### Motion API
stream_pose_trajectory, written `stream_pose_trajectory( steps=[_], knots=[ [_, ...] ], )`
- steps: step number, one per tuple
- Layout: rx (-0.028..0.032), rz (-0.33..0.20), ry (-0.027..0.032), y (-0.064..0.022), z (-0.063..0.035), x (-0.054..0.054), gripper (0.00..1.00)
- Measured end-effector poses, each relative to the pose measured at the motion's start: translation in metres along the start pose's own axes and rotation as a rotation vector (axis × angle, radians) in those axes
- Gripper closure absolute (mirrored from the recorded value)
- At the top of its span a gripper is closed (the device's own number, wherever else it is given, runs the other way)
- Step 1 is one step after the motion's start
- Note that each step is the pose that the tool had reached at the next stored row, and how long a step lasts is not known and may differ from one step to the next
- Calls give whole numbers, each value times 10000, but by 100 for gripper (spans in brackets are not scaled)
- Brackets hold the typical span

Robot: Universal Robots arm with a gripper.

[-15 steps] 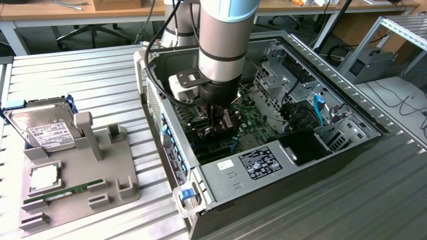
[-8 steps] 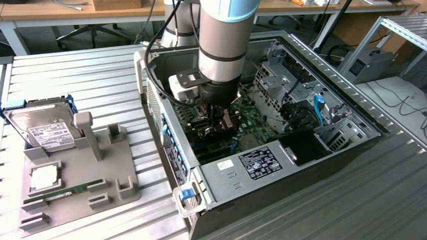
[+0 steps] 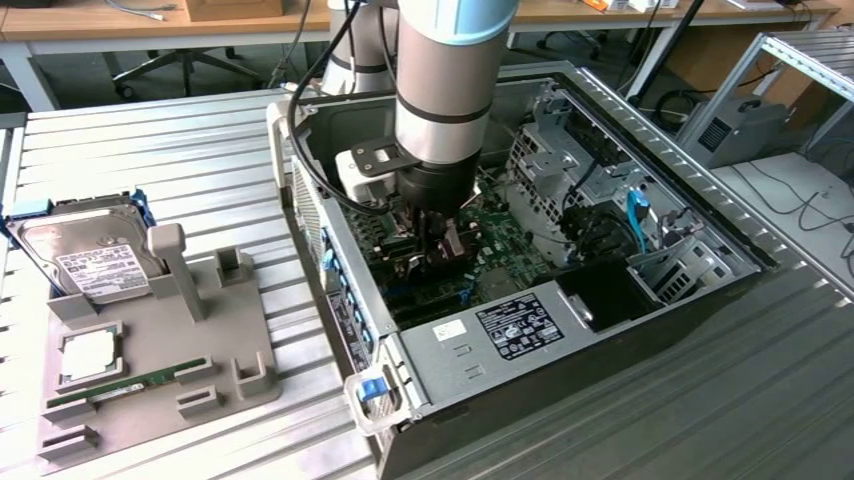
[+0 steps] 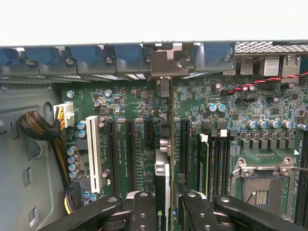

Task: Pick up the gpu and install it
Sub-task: 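Insert the gpu into the slot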

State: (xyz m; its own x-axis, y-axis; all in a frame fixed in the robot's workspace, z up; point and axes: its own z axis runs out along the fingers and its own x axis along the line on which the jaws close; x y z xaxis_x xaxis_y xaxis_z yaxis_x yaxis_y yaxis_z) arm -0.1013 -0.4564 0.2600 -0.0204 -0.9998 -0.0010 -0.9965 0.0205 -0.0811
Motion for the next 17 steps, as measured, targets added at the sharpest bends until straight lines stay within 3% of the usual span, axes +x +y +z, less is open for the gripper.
stream_pose_trajectory(
  steps=[8, 10, 11, 17],
  knots=[
    [-1, 0, 0, 0, 0, 0, 74],
    [1, 5, -5, 2, 3, 0, 73],
    [3, 5, -6, 2, 3, 0, 66],
    [-6, -1, 0, -8, 1, 0, 66]
  ],
)
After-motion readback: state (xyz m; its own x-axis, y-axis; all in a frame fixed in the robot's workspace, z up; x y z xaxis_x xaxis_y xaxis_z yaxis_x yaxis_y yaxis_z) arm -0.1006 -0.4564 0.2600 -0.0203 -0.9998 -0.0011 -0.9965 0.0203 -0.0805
